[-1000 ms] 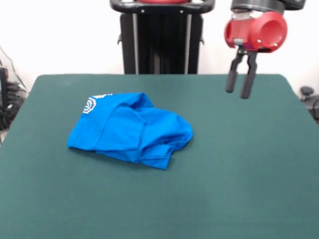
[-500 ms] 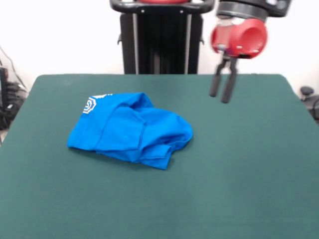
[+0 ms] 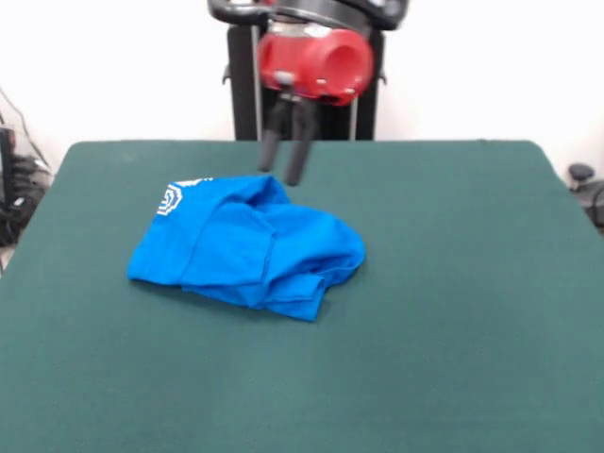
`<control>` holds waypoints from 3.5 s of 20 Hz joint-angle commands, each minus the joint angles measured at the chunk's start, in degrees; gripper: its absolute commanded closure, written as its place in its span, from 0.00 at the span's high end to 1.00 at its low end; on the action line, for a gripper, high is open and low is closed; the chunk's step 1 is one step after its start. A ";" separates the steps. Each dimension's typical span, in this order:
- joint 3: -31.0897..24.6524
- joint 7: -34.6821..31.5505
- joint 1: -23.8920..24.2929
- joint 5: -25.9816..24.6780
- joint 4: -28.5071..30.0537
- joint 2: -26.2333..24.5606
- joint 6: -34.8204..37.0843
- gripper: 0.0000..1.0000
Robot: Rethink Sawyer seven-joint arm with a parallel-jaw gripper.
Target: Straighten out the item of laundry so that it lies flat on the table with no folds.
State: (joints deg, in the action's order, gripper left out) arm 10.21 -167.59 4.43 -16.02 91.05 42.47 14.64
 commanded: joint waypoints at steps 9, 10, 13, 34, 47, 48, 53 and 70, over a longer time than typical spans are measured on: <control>-12.60 17.63 3.27 -21.13 9.70 -1.71 -2.64 1.00; -11.79 16.44 2.51 -22.03 9.29 -2.61 -3.53 1.00; -9.70 13.68 0.61 -24.23 8.44 -4.37 -5.18 1.00; 8.80 -0.97 -11.33 -16.78 5.81 -18.40 -15.01 1.00; 16.22 -0.22 -15.92 -8.77 6.08 -23.92 -21.25 1.00; 16.44 0.03 -16.05 -8.19 6.00 -24.36 -21.63 1.00; 18.60 -0.45 -18.26 -3.24 5.01 -29.66 -25.69 1.00; 24.94 4.19 -21.54 3.30 6.18 -31.52 -27.08 1.00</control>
State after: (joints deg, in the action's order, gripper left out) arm 35.24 -158.81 -15.29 -16.82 94.65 11.10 -11.72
